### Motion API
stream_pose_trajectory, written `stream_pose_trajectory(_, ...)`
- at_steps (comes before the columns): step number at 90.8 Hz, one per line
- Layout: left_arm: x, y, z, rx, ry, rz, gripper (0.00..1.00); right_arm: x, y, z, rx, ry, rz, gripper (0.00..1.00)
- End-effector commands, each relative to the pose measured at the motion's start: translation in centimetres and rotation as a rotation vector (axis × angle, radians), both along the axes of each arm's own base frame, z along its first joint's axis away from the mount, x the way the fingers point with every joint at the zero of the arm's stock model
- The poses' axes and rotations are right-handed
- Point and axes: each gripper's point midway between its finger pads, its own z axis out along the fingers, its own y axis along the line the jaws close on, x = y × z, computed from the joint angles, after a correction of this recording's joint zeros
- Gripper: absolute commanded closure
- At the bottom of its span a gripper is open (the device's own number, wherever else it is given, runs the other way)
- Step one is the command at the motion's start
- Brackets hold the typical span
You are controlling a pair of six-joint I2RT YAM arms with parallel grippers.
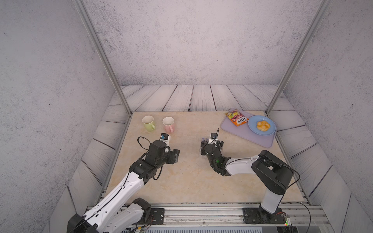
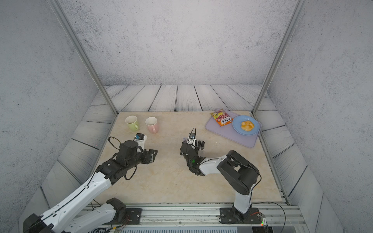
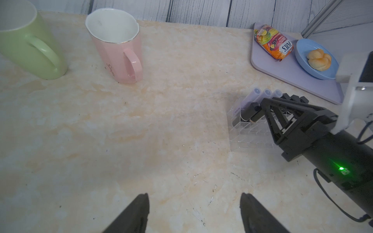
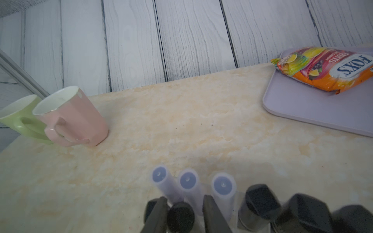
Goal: Arrange the lipsticks in the organizer
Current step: Place the lipstick in the storage box, then reset both arms
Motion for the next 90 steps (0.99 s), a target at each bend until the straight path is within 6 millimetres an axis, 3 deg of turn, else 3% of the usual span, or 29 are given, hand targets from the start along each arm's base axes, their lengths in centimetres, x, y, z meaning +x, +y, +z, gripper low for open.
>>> stream_pose_trajectory(1, 0.4, 0.2, 0.4, -0.017, 0.0, 0.017, 0.23, -0.6, -0.1, 1.9, 0.034, 0.003, 0.006, 0.64)
stream_pose_trajectory(13, 0.8, -0.1, 0.2, -0.035, 0.013, 0.017, 0.24, -0.7, -0.3, 1.9, 0.036, 0.021, -0.007, 0.64)
stream_pose_trajectory(23, 0.7, 0.4, -0.2, -0.013, 0.027, 0.027, 0.24, -1.6, -1.6, 4.0, 0.067, 0.0, -0.016, 0.63)
stream_pose_trajectory(32, 0.9, 1.1, -0.2, -0.001, 0.027, 0.051, 0.24, -2.9, -3.8, 5.8, 0.075, 0.014, -0.029, 0.62)
stream_pose_trajectory(43, 1.4, 2.0, 0.0, -0.013, 0.035, 0.089, 0.23, -4.7, -7.3, 5.6, 0.043, 0.116, -0.058, 0.57)
stream_pose_trajectory(53, 2.2, 4.7, 0.1, 0.017, 0.036, 0.193, 0.23, -5.5, -12.0, 5.3, -0.061, 0.224, -0.117, 0.45)
stream_pose_trajectory(66, 4.1, 8.7, 1.6, 0.085, -0.062, 0.362, 0.21, -4.6, -19.3, 5.8, -0.119, 0.254, -0.24, 0.31)
stream_pose_trajectory(79, 6.6, 12.7, 5.0, 0.188, -0.32, 0.567, 0.2, -2.9, -25.5, 6.2, -0.179, 0.217, -0.413, 0.27)
stream_pose_trajectory(90, 7.5, 16.0, 6.4, 0.369, -0.383, 0.701, 0.19, -3.3, -30.6, 7.2, -0.269, 0.159, -0.637, 0.25)
